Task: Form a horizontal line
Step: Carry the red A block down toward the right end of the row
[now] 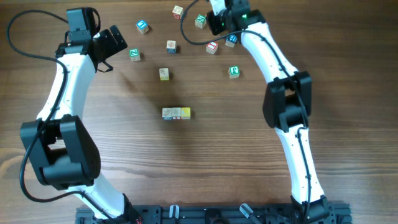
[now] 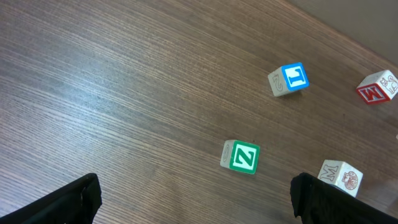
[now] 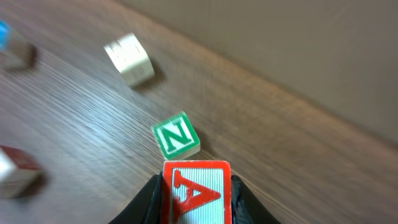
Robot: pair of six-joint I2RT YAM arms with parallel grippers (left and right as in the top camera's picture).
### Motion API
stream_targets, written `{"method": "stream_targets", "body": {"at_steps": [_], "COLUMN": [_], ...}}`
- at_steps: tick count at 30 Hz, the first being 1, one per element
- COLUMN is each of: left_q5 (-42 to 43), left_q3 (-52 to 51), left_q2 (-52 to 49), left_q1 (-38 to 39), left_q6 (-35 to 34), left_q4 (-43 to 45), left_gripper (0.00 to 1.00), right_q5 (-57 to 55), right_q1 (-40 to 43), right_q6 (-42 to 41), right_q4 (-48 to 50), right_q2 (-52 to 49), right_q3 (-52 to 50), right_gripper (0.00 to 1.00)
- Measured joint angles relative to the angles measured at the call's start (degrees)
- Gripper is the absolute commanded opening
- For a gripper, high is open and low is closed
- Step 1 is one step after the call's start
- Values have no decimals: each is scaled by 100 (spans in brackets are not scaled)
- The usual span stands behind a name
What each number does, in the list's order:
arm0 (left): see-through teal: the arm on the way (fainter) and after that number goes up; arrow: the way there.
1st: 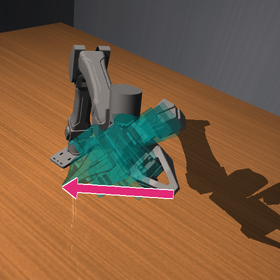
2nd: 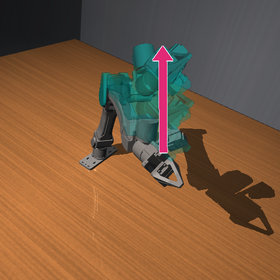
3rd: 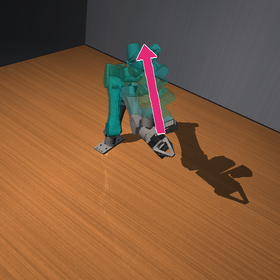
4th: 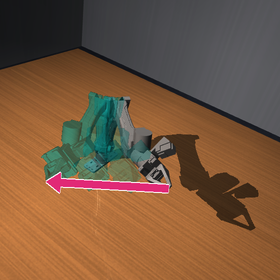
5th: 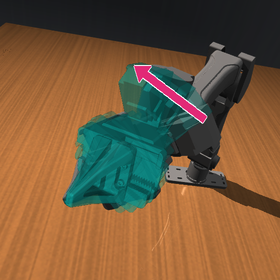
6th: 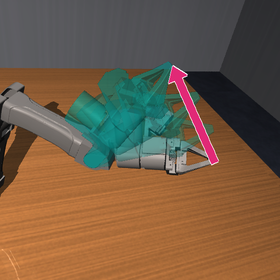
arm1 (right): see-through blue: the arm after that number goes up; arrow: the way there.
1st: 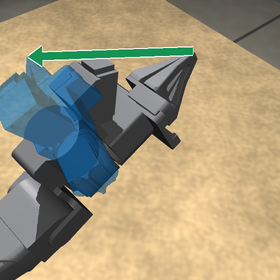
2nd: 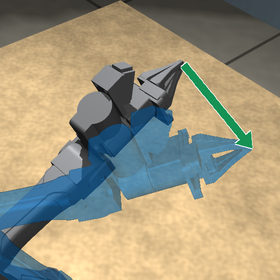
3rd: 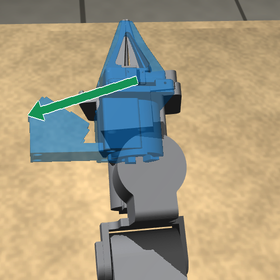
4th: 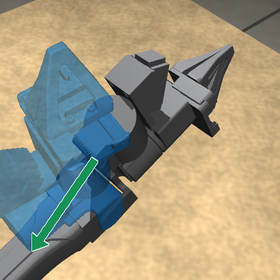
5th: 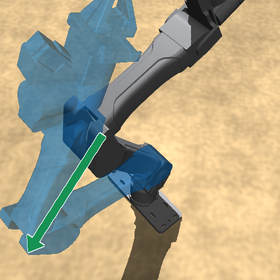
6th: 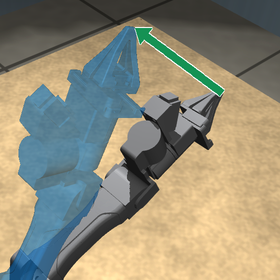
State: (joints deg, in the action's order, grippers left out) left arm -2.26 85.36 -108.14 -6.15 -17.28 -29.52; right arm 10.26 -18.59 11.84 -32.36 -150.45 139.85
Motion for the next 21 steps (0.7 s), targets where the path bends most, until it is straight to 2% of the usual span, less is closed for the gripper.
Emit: {"method": "stream_targets", "body": {"at_steps": [3, 4, 7, 10, 14, 21], "left_q5": [0, 0, 0, 0, 0, 0], "left_q3": [0, 0, 0, 0, 0, 0], "left_q2": [0, 0, 0, 0, 0, 0], "left_q1": [0, 0, 0, 0, 0, 0], "left_q6": [0, 0, 0, 0, -2, 0], "left_q4": [0, 0, 15, 0, 0, 0], "left_gripper": [100, 100, 100, 100, 100, 100], "right_q5": [0, -2, 46, 251, 328, 369], "right_q1": [0, 0, 0, -2, -85, -769], "right_q6": [-66, -313, -822, -1587, -2267, -2745], "right_q4": [-507, -1038, -2358, -4022, -4485, -4081], "right_q2": [769, 1217, 1657, 1690, 1692, 1665], "right_q3": [0, 7, 31, -39, -546, -2048], "right_gripper": [24, 24, 28, 23, 24, 24]}}
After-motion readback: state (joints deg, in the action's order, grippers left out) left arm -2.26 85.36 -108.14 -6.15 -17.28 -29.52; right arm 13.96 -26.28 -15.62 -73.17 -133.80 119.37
